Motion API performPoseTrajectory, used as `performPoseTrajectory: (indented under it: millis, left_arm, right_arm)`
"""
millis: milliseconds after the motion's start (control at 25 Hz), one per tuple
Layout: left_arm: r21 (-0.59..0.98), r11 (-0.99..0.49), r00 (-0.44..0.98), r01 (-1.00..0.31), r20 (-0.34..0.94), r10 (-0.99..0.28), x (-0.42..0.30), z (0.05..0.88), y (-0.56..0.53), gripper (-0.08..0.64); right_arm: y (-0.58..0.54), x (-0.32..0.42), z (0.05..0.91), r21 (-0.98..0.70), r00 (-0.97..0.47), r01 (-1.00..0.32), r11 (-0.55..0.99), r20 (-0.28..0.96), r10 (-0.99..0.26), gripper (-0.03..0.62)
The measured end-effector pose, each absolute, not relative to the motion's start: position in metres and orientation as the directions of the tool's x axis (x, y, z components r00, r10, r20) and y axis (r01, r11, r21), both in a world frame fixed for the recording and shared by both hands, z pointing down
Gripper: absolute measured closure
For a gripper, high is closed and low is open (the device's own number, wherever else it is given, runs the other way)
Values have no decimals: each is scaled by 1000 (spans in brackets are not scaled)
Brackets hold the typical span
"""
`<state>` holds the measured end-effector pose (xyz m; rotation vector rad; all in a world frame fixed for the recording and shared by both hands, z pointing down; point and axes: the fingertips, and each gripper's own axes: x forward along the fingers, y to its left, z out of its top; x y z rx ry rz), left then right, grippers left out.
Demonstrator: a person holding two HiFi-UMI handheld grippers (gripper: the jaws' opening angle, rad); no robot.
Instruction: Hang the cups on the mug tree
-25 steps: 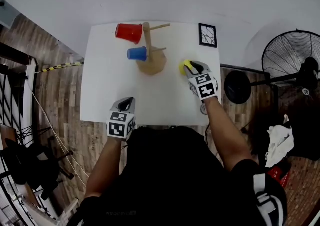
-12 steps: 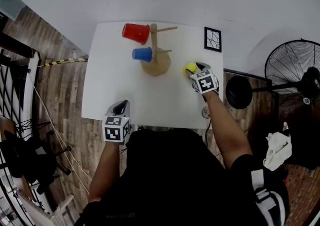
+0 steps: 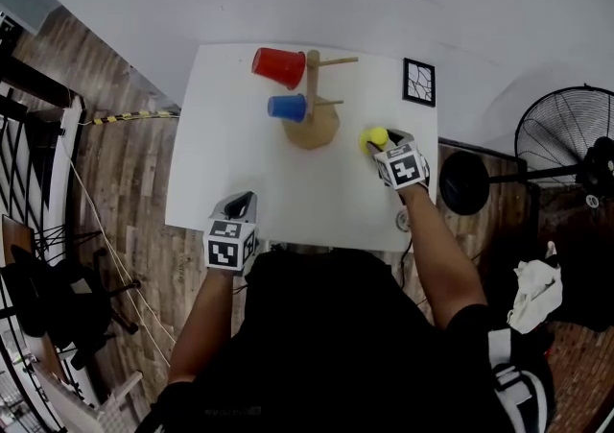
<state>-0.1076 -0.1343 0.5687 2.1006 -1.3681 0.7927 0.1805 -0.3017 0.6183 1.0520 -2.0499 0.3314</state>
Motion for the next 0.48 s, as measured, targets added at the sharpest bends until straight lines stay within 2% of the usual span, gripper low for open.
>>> performPoseTrajectory:
  millis: [480]
  left_arm:
    - [86,-457,381,-886,696,-609,-102,562,-157,543]
  right_arm:
    - [-272,155,546,100,-417,-802,589,611,-673,365]
